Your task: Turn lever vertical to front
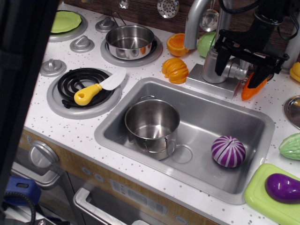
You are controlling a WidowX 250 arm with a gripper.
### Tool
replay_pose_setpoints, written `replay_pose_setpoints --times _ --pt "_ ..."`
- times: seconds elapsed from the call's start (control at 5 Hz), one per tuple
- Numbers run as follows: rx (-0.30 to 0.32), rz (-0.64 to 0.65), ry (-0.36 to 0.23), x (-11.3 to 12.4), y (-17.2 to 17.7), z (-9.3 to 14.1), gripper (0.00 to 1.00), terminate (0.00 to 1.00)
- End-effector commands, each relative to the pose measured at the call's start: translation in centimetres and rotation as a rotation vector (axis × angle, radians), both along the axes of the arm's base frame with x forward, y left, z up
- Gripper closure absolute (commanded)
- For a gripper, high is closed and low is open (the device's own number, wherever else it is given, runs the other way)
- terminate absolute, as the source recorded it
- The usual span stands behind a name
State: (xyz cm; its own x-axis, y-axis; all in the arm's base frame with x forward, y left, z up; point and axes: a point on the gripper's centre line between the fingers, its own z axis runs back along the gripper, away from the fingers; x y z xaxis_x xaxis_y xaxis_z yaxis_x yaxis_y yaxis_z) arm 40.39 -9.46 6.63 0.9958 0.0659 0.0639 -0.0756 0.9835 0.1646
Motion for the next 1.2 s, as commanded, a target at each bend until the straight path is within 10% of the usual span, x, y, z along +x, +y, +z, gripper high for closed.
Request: replay_pose_setpoints --times 0.0,1.0 --pt "0.022 -0.022 -0.16 1.1 0.0 3.2 0.0 0.0" --pt "0.082 -0.099 -0.426 3.9 0.0 6.1 0.0 0.0"
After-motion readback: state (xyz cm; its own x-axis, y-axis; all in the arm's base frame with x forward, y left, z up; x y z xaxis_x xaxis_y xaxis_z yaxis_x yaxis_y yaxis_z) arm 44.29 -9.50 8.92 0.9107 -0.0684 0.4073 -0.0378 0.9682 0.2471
